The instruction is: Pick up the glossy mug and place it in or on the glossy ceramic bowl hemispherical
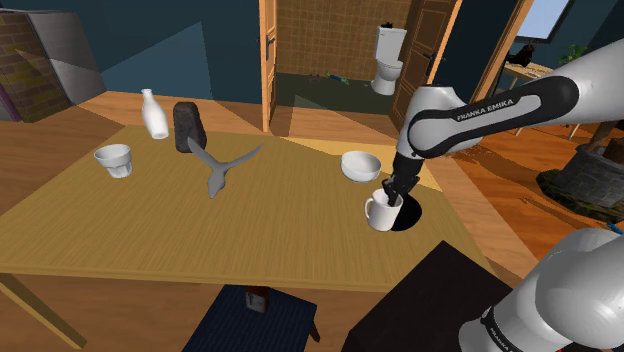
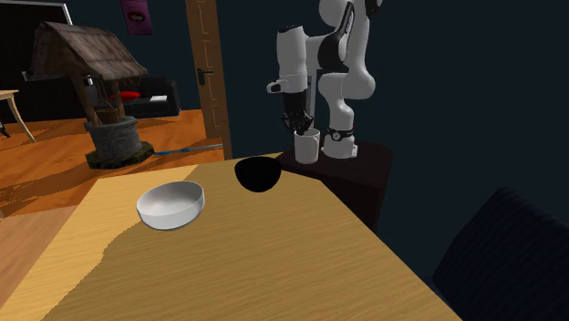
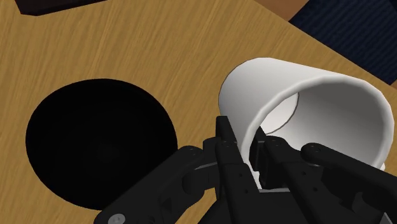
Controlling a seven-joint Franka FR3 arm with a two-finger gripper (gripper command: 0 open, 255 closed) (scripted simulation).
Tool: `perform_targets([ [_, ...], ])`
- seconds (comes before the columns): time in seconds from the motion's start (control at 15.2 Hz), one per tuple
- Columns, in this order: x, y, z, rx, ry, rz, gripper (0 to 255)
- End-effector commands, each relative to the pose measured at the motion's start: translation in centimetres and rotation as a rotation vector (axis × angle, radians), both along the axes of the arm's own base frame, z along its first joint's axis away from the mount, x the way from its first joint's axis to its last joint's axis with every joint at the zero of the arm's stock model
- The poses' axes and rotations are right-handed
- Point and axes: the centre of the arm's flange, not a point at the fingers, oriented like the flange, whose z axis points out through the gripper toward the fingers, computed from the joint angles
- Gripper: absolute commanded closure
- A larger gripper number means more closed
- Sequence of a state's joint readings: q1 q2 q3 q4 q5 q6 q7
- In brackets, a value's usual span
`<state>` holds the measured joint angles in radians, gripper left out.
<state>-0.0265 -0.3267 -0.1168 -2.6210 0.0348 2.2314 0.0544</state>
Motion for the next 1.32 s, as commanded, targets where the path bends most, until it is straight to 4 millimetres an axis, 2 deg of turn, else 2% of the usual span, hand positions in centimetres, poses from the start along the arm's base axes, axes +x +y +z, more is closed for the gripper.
perform_targets([
  [0.0, -0.1, 0.0, 1.0, 0.0, 0.001, 0.0, 255],
  [0.13, -0.1, 0.0, 1.8, 0.0, 0.001, 0.0, 255],
  [0.92, 6.5, -14.3, 4.5, 0.0, 0.001, 0.0, 255],
  [1.25, 6.5, -14.3, 1.8, 0.0, 0.001, 0.0, 255],
])
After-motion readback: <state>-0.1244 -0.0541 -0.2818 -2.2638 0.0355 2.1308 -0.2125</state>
